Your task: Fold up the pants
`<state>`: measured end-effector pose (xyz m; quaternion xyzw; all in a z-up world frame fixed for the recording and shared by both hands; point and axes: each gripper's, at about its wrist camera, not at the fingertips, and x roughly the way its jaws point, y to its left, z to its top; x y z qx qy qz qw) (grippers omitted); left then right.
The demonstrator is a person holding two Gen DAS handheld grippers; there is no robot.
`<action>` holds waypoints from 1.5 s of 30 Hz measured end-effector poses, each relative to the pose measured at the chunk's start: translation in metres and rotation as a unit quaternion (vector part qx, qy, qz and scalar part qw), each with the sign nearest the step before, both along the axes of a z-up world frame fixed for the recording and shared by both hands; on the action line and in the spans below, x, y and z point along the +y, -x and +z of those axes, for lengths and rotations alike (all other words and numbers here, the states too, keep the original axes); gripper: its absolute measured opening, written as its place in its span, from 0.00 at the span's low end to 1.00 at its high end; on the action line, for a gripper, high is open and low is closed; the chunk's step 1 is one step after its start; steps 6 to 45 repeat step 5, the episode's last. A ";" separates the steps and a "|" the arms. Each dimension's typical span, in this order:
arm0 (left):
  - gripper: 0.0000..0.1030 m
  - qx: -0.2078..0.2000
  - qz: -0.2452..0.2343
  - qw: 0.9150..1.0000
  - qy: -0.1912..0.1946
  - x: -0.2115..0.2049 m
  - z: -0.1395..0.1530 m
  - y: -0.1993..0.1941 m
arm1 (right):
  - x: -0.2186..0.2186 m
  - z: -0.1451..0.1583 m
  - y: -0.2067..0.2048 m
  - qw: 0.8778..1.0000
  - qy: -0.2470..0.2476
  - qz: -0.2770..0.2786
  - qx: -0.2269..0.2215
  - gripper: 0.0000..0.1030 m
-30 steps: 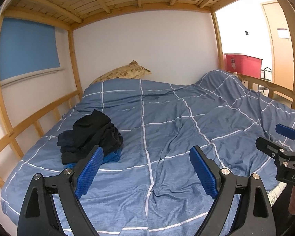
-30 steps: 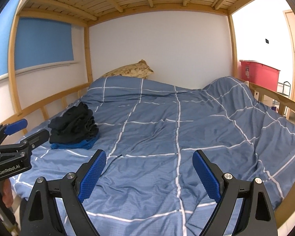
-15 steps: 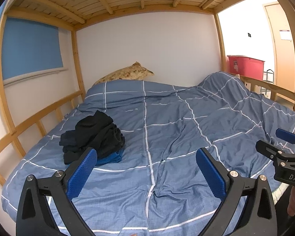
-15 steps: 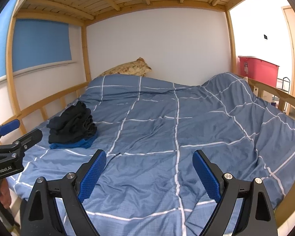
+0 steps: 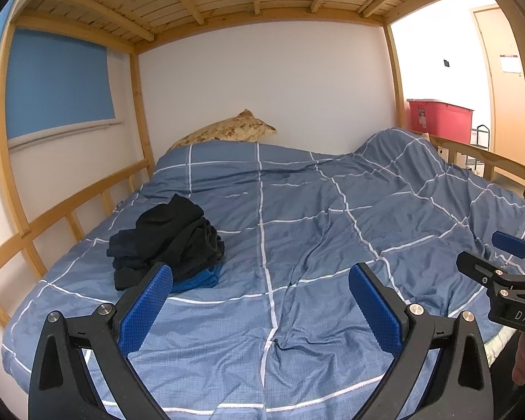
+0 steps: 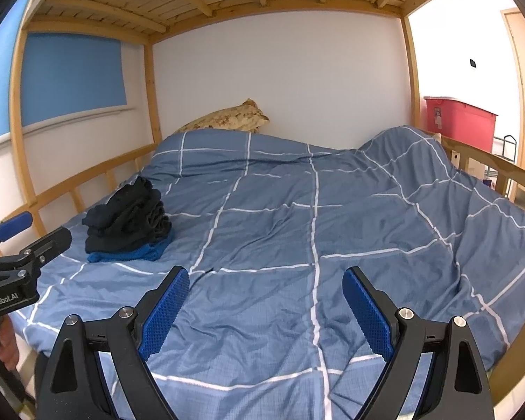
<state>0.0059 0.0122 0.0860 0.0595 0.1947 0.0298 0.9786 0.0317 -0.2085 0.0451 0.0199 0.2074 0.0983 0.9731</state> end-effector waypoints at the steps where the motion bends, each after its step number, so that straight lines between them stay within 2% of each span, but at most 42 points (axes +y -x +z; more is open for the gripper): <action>1: 0.99 0.000 0.000 1.000 0.001 0.000 -0.001 0.000 | 0.001 -0.001 0.000 1.000 0.000 0.000 0.000 0.88; 45: 0.99 0.003 0.000 1.000 0.003 0.001 -0.002 0.000 | 0.000 -0.003 0.000 1.000 0.001 -0.001 0.002 0.88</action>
